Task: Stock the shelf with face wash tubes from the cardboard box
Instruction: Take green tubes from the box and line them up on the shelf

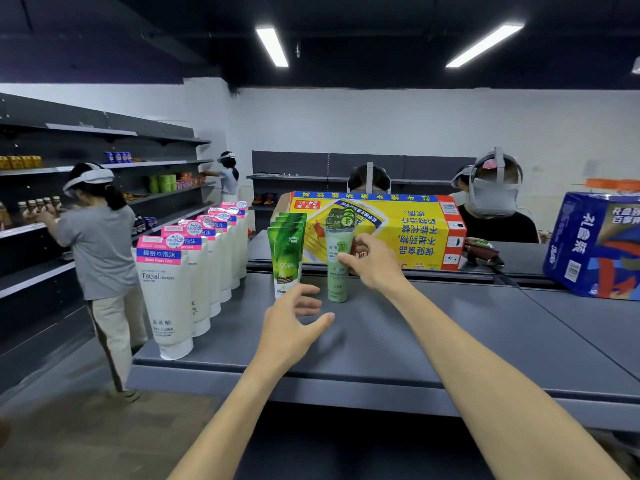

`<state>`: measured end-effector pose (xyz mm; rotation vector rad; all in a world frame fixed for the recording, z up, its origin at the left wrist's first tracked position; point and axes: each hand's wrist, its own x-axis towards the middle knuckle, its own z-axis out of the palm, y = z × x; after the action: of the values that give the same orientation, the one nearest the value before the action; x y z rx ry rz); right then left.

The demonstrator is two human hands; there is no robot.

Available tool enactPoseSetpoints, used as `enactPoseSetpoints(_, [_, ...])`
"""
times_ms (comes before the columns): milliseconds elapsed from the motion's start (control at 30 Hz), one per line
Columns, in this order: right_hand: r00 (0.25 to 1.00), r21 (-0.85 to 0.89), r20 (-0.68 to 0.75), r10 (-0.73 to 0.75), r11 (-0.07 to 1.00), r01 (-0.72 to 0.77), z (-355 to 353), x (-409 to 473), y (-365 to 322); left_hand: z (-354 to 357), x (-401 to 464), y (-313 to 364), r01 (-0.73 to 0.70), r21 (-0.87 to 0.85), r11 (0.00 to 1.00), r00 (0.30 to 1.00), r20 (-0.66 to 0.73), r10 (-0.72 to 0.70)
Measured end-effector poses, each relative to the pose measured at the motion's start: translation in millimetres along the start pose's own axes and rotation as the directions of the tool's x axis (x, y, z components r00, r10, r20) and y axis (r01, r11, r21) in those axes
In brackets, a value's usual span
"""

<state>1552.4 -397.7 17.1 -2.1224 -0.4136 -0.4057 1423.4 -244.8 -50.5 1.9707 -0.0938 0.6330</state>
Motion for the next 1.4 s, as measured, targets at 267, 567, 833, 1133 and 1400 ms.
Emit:
enactPoseSetpoints(267, [1.0, 0.011, 0.019, 0.011, 1.0, -0.011, -0.7, 2.3, -0.5, 0.2, -0.4, -0.4, 0.003, -0.014, 1.0, 1.0, -0.004, -0.003])
enactPoseSetpoints(567, [1.0, 0.0, 0.007, 0.003, 1.0, -0.003, -0.6, 2.4, -0.1, -0.3, -1.0, 1.2, -0.003, -0.014, 1.0, 1.0, -0.016, 0.003])
enactPoseSetpoints(833, [1.0, -0.036, -0.002, 0.0, 0.999, 0.0, 0.2, -1.8, -4.7, -0.4, -0.1, 1.2, 0.001, -0.043, 0.999, 1.0, -0.03, -0.002])
enactPoseSetpoints(1133, [1.0, -0.024, -0.015, 0.015, 1.0, -0.015, -5.1, -7.2, -6.1, -1.1, -1.8, 1.2, -0.001, -0.047, 0.999, 1.0, -0.011, 0.001])
enactPoseSetpoints(1400, [0.999, -0.035, -0.01, 0.034, 0.999, -0.034, -5.9, -10.2, -8.2, -0.6, -0.4, 0.3, -0.01, -0.047, 0.999, 1.0, -0.014, 0.009])
